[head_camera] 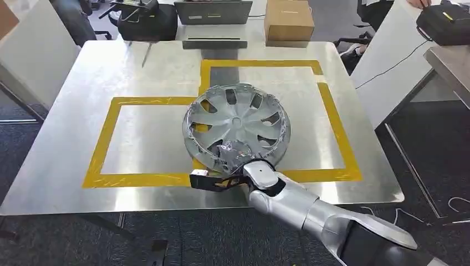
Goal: Take the parts from the cabinet and place them on the table.
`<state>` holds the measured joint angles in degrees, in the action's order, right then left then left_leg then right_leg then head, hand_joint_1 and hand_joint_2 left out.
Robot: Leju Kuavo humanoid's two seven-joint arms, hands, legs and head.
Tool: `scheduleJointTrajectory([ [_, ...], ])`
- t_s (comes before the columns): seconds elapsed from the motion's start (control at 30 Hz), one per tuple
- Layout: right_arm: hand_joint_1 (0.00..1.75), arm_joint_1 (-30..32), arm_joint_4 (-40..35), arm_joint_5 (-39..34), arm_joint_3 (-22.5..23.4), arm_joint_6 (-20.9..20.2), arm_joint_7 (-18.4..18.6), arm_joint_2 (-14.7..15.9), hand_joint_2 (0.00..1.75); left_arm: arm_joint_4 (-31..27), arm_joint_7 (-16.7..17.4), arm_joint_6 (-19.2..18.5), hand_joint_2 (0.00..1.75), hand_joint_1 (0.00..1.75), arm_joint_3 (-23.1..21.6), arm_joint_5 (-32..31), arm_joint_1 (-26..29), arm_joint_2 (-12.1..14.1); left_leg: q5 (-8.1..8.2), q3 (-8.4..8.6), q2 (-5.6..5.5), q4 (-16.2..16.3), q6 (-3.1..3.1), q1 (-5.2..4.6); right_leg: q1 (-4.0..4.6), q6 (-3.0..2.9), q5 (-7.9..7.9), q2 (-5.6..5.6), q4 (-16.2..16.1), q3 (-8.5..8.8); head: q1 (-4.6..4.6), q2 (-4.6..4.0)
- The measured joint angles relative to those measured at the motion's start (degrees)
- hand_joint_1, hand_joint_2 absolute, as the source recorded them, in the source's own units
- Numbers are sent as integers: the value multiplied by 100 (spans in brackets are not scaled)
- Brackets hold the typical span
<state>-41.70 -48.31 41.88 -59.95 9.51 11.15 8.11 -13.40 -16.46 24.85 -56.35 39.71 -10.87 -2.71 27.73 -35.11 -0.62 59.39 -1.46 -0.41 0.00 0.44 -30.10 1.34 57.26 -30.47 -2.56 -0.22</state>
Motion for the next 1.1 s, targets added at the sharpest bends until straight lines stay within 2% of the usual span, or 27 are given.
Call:
scheduleJointTrajectory([
  [0.23,0,221,-271,-74,50,114,2,28,175,0,2,-18,175,0,0,-33,6,2,0,2,-41,1,0,-1,-1,1,-1,-23,-2,7,-2,0],
  [0.27,0,270,-339,-101,72,118,7,33,175,0,7,-17,0,0,0,-44,9,7,0,2,-43,1,0,-1,-1,3,-2,-24,-2,7,0,2],
  [0.43,0,525,-601,-81,195,280,74,105,175,0,13,-33,0,0,0,-33,29,20,0,3,-59,1,0,0,-1,7,-7,-32,-3,11,7,0],
  [0.5,0,709,-773,-152,291,694,31,136,175,0,-39,-33,0,0,0,4,45,20,0,3,-64,1,0,-1,-1,5,-9,-35,-3,14,2,0],
  [0.53,0,802,-889,-363,358,936,-82,142,175,0,-78,-28,0,0,0,30,56,24,0,3,-64,1,0,0,-1,5,-9,-35,-3,15,2,0],
  [0.57,0,928,-1044,-810,456,1242,-357,144,175,0,-133,-2,0,0,0,70,69,28,0,4,-67,1,0,0,-1,4,-10,-36,-3,17,6,0],
  [0.63,0,1319,-1557,-2364,792,1710,-1200,142,175,0,-265,59,0,0,2,158,110,35,0,6,-78,1,0,0,-1,7,-15,-47,-3,23,-2,0],
  [0.67,0,1525,-1946,-3287,1000,1738,-1627,138,175,2,-330,85,0,0,7,203,141,44,1,4,-84,1,1,-1,-1,9,-17,-59,-3,23,2,0],
  [0.7,0,1685,-2300,-3889,1158,1722,-1864,140,175,4,-374,107,0,0,11,230,173,50,1,5,-86,1,1,-1,-1,6,-19,-63,-3,24,2,0],
  [0.73,0,1835,-2668,-4400,1299,1678,-2025,144,175,7,-409,118,0,0,11,262,205,61,2,5,-87,1,2,0,-1,6,-21,-64,-4,23,4,0],
  [0.87,0,2413,-4204,-6222,1852,1197,-3056,168,175,20,-566,133,0,0,20,510,307,90,6,10,-126,1,4,1,-2,10,-35,-78,-10,28,7,0],
  [0.9,0,2520,-4572,-6414,1983,1143,-3176,179,175,24,-590,133,0,0,24,549,331,98,7,14,-133,1,4,1,-2,8,-37,-82,-12,28,7,0],
  [1.0,0,2774,-5494,-6562,2324,1084,-3233,227,175,33,-616,133,0,0,55,588,370,122,9,20,-138,0,3,1,-2,4,-40,-86,-14,28,7,0],
  [1.1,0,2932,-6085,-6592,2525,1056,-3248,260,175,33,-616,131,0,0,59,599,370,131,9,22,-133,0,2,0,-3,4,-39,-85,-14,29,0,0],
])
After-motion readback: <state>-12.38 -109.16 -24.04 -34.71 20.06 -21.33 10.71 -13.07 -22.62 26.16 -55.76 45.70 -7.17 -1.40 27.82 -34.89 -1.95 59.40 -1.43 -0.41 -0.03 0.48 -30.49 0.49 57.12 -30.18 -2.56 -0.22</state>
